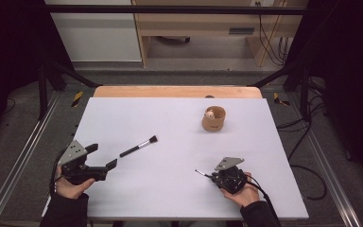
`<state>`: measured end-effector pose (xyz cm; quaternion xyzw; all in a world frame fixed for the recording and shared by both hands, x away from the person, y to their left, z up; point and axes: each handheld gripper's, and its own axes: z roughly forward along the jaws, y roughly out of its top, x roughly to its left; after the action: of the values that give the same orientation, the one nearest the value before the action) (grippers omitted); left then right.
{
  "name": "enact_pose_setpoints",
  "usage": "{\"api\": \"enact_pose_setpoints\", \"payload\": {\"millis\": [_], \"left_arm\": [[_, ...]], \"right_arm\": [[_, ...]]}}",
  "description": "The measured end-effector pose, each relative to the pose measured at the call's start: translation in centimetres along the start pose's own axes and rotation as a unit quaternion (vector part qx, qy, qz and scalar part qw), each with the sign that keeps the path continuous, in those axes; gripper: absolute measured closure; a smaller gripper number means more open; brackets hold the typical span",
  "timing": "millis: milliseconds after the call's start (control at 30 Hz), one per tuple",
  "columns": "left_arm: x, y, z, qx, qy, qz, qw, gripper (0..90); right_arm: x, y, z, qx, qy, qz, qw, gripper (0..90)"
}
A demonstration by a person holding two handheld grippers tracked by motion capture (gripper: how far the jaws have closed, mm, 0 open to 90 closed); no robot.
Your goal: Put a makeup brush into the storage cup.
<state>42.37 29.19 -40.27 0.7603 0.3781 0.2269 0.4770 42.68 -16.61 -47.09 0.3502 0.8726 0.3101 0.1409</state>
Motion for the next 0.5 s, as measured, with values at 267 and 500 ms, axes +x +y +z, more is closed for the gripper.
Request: {"api": "enact_pose_setpoints", "payload": {"millis": [267,500], "left_arm": [[-0.05,0.01,0.08,0.002,0.0,0.001,1.0,6.0],[-0.01,-0.08,0.18,0.004,-0.001,0.0,1.0,6.0]], "right_arm": [[-0.14,-0.03,-0.02,0.002,-0.007,0.001,1.0,85.7],[-0.21,0.05,0.02,0.002,-0.009,0.017,0.9998,81.2]]}}
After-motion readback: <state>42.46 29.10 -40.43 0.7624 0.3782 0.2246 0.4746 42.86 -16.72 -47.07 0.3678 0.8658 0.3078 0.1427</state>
